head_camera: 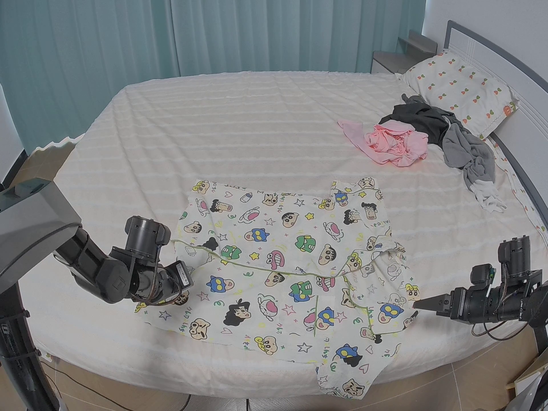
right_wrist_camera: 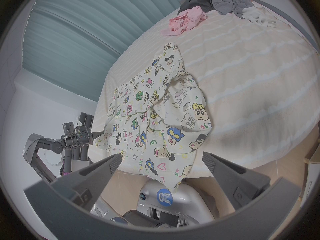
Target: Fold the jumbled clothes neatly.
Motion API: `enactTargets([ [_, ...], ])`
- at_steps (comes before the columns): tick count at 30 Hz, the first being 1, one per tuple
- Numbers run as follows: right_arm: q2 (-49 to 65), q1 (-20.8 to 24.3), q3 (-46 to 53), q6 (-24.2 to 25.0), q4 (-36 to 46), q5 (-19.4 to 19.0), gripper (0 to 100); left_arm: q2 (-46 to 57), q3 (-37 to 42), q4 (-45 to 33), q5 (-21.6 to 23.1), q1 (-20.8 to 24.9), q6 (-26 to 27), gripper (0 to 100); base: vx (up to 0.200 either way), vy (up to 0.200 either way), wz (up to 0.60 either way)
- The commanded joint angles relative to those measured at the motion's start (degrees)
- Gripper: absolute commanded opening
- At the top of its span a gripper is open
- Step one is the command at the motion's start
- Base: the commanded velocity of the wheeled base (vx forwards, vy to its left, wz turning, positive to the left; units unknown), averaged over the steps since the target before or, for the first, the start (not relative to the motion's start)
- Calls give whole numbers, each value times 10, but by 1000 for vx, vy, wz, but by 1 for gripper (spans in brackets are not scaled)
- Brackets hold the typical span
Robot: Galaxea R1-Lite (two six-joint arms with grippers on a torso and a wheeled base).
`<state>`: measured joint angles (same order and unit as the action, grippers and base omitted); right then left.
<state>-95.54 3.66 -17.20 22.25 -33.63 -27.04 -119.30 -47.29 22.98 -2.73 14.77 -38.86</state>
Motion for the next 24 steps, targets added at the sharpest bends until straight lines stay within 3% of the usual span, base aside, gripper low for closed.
enactTargets([
  [1, -3, 0, 0, 0, 0, 0, 100, 32, 38, 1, -10, 39, -2, 0, 0, 0, 0],
  [7, -4, 1, 2, 0, 0, -1, 100, 18, 38, 8, -76, 58, -1, 0, 0, 0, 0],
  [12, -4, 2, 3, -1, 1, -6, 100, 20, 22, 8, -84, 49, 0, 0, 0, 0, 0],
  [17, -3, 3, 4, -1, 1, -7, 100, 20, 11, 8, -112, 22, 8, 0, 0, 0, 0],
  [24, -4, 3, 4, -1, 1, -7, 100, 15, 4, 8, -113, -23, 34, 0, 0, 0, 0],
])
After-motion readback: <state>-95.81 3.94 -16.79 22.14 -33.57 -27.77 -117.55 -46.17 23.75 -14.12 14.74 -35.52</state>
